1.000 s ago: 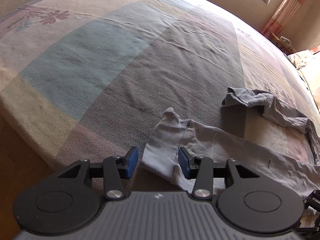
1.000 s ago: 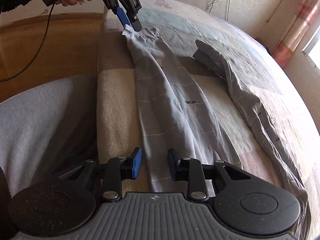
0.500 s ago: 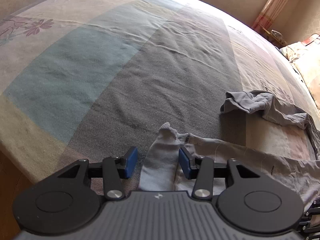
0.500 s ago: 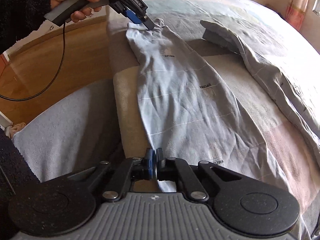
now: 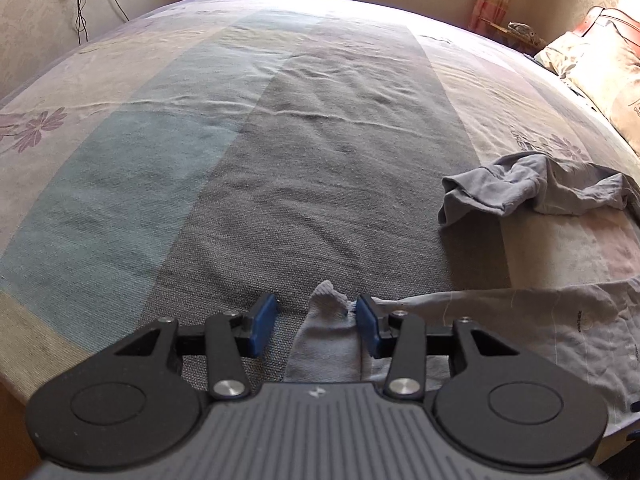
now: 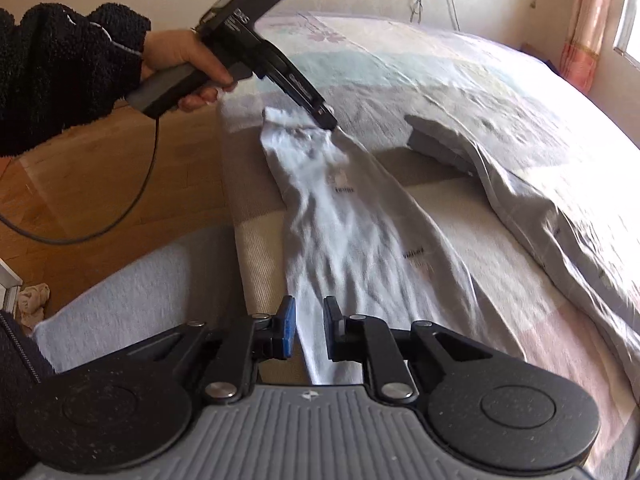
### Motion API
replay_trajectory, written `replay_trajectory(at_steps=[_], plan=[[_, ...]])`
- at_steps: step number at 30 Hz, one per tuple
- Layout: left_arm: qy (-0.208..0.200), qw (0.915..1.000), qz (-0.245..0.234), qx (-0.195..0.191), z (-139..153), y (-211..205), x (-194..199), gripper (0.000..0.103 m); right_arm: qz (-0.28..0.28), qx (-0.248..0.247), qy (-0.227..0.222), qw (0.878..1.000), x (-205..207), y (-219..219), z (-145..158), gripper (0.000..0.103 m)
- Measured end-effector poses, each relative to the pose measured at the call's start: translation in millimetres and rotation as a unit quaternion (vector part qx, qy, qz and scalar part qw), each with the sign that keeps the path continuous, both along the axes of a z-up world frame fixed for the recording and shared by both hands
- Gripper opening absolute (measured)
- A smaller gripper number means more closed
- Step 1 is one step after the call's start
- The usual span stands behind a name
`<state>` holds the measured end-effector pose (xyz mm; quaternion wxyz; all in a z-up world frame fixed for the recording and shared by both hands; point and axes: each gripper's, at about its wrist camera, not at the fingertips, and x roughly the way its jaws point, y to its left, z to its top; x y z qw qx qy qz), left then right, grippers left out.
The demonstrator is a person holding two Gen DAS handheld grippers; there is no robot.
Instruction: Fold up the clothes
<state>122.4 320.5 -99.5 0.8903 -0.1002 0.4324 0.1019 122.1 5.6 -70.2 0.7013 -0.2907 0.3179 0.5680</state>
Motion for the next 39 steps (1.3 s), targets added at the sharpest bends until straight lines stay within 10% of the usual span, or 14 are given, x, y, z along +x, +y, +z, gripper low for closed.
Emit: replay_trajectory(at_steps=[12,21,31,34,39], plan=[[0.009,0.9999,0.000,-0.005,1,1,3,0.045,0.047,0.010,-0.071,0.996,-18,94,-28,0.038],[-0.004,0.9999,0.004,-0.015,-1,5,-1,0.046,0.029,0.018,-0.062,0.997,-12,95,-25,0.033],[-0.042,0.9988,0.004,-0.024,30,-8,-23,0.045,0.007,0.015,-0.019,1.000,3,98,-35,0.005],[-0.075,0.9959,-0.019,-0.046,45,-25,-39,0.047,-0.015,0.043,0.069,0.997,23,95,-30,0.013],[-0.050,0.9936,-0.057,-0.084,27,-50,-46,0.050,-0.046,0.048,0.049,0.997,22,61,-14,0.033]])
